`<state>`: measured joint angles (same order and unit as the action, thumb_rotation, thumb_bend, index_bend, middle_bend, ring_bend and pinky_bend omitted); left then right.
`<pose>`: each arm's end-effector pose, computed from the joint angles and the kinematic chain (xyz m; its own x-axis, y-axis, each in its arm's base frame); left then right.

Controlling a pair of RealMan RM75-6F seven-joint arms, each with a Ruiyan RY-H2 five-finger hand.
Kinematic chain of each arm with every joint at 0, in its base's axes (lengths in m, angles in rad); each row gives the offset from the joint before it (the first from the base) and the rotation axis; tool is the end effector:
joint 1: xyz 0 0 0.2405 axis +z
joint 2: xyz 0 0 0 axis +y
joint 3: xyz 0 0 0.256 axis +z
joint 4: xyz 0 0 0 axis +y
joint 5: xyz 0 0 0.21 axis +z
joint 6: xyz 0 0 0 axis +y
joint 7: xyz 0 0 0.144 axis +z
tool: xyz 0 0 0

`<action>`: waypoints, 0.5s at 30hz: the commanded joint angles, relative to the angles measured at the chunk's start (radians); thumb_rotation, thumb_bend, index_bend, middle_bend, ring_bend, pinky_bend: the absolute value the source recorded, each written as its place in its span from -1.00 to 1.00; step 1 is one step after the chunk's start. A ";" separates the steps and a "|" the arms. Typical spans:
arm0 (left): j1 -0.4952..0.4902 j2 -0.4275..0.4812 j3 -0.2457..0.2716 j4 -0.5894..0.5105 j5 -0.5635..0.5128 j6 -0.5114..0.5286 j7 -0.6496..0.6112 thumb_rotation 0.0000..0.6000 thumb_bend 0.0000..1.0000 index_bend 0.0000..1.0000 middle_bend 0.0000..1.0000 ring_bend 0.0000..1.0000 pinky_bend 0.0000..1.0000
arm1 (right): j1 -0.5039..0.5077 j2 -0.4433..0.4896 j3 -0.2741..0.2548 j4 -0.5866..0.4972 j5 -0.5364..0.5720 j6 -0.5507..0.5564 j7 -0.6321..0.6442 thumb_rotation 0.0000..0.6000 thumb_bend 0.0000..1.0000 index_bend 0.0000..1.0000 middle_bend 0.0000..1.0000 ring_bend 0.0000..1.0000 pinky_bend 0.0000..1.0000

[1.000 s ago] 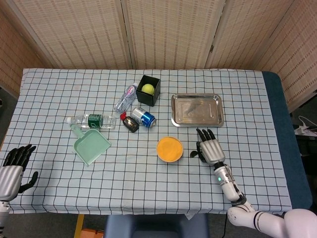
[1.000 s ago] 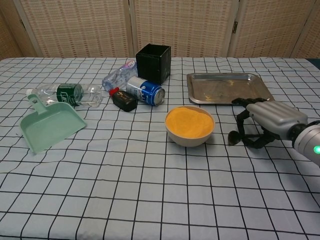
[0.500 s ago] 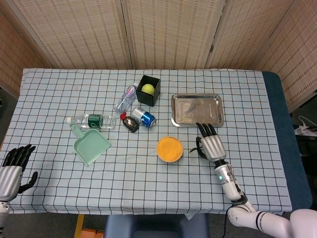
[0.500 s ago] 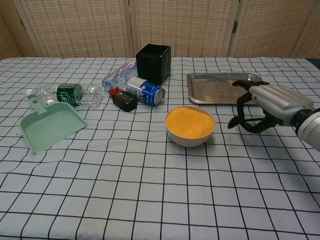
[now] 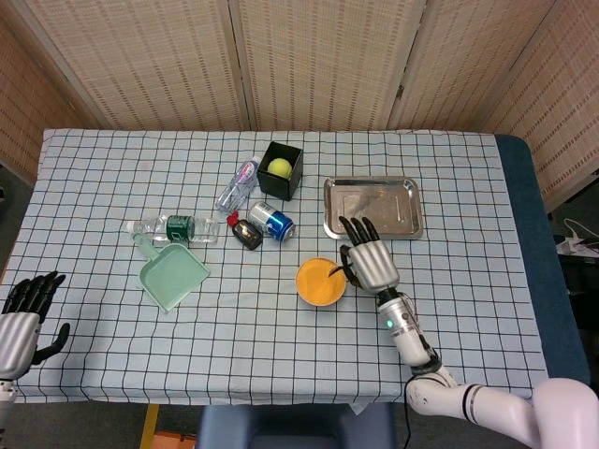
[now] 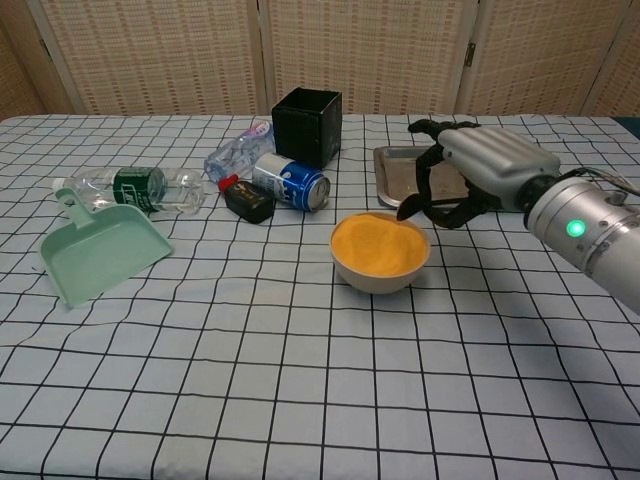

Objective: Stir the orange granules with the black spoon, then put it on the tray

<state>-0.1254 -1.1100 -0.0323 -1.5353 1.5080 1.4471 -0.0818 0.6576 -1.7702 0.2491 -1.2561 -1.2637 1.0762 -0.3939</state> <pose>-0.3221 0.1917 0.1625 0.4015 0.0356 0.9152 0.9155 -0.0438 -0.4000 -0.1503 -0.3428 -0.0455 0.4509 -0.0873 0.8883 -0.8521 -0.3386 0.3992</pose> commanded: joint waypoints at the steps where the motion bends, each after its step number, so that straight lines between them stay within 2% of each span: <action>1: 0.000 0.002 0.000 0.001 0.002 0.001 -0.009 1.00 -0.10 -1.00 -0.98 -1.00 -0.91 | 0.027 -0.037 0.008 0.021 0.006 -0.004 -0.038 1.00 -0.36 0.32 -1.00 -1.00 -1.00; 15: 0.000 0.015 0.003 0.005 0.018 0.008 -0.058 1.00 -0.10 -1.00 -0.98 -1.00 -0.91 | 0.070 -0.101 -0.010 0.048 0.029 -0.008 -0.152 1.00 -0.36 0.20 -1.00 -1.00 -1.00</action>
<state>-0.1247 -1.0952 -0.0292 -1.5310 1.5257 1.4545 -0.1391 0.7282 -1.8704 0.2442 -1.2043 -1.2362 1.0673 -0.5387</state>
